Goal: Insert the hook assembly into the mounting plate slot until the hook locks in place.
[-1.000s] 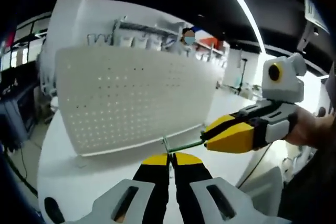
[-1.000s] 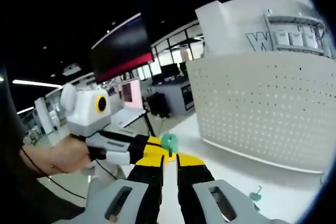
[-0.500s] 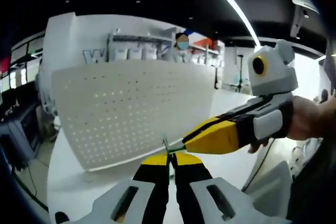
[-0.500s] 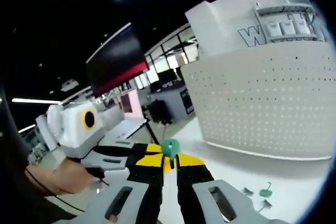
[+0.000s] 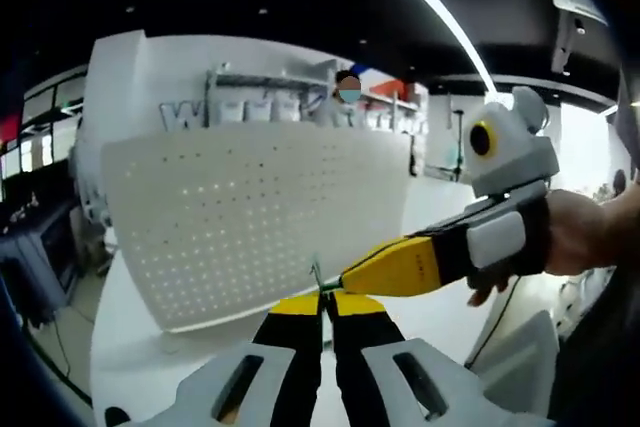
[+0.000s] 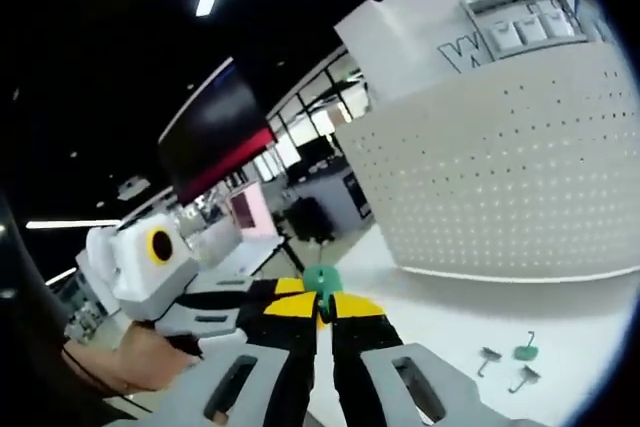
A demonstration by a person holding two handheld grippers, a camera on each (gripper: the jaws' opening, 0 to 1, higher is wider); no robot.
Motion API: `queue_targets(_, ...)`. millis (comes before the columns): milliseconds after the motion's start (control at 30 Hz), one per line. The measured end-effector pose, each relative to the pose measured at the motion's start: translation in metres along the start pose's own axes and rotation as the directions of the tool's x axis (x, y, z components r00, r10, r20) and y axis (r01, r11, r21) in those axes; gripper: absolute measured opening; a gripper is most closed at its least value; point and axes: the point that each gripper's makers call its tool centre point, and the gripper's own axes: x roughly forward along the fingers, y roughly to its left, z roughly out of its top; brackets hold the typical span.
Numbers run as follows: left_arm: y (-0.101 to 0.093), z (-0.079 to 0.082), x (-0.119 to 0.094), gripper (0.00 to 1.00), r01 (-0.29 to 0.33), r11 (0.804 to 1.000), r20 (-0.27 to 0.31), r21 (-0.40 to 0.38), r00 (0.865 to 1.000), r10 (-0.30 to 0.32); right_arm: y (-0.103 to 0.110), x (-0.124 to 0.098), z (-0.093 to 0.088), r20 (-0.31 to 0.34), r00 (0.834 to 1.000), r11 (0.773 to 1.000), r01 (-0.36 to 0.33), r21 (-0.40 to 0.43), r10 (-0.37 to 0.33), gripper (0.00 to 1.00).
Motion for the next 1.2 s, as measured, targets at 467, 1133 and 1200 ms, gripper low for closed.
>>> queue_targets(467,0.002,-0.002,0.0,0.01,-0.014,1.0,-0.007,0.004,1.0,0.014,-0.004,0.003,-0.004,0.002,1.0,0.997,0.006,0.077,-0.006,0.01)
queue_targets(1133,-0.004,-0.011,0.004,0.15,0.037,0.999,-0.047,0.029,0.998,-0.035,-0.009,0.003,-0.007,-0.013,1.0,0.999,0.025,-0.029,-0.025,0.0)
queue_targets(1200,-0.004,-0.014,0.005,0.2,0.04,0.999,-0.06,0.023,0.997,-0.038,-0.01,0.003,-0.007,-0.014,1.0,0.999,0.027,-0.039,-0.027,0.0)
